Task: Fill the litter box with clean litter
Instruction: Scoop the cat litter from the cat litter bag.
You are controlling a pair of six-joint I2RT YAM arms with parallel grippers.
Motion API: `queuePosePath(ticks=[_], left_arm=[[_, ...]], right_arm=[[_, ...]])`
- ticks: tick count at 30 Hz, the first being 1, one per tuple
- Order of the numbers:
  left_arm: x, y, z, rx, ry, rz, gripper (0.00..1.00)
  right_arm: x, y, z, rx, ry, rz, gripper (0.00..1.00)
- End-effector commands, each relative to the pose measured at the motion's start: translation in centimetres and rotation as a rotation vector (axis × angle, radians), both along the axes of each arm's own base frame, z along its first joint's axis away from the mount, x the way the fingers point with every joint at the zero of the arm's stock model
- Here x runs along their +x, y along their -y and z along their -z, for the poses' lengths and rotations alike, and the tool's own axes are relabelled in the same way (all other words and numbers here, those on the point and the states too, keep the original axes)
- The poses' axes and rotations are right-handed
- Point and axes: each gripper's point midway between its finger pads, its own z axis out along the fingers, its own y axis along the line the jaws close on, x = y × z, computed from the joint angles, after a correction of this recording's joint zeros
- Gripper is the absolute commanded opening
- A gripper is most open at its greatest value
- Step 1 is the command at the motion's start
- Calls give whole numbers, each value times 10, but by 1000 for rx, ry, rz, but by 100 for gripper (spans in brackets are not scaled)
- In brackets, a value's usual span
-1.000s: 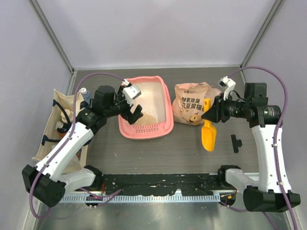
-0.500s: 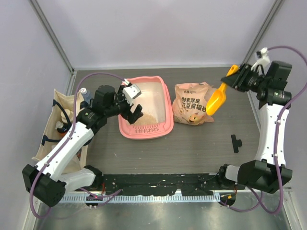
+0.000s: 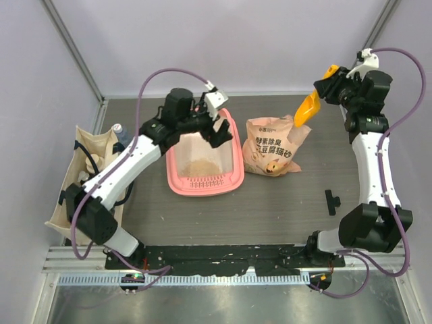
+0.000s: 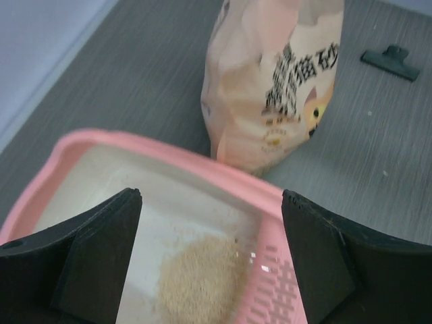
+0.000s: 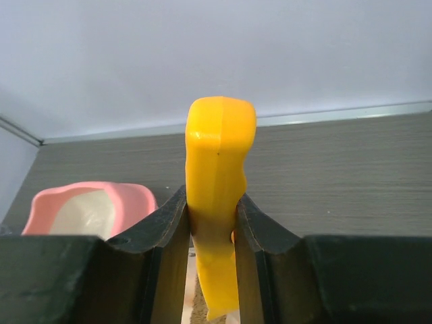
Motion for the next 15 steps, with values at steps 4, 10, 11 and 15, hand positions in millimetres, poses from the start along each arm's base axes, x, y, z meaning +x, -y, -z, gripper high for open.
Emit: queuePosePath(ticks=[4, 10, 11, 15], left_arm=[[32, 102, -46, -117, 129, 145, 89], [39, 146, -31, -119, 110, 193, 86], [41, 151, -21, -106, 98, 195, 82], [45, 156, -26, -120, 101, 182, 56]], right_arm=[[6, 8, -11, -107, 71, 77, 1], [-2, -7, 24, -113, -13, 45, 1], [-2, -9, 29, -108, -17, 39, 1], [-11, -22, 58, -25, -83, -1, 1]])
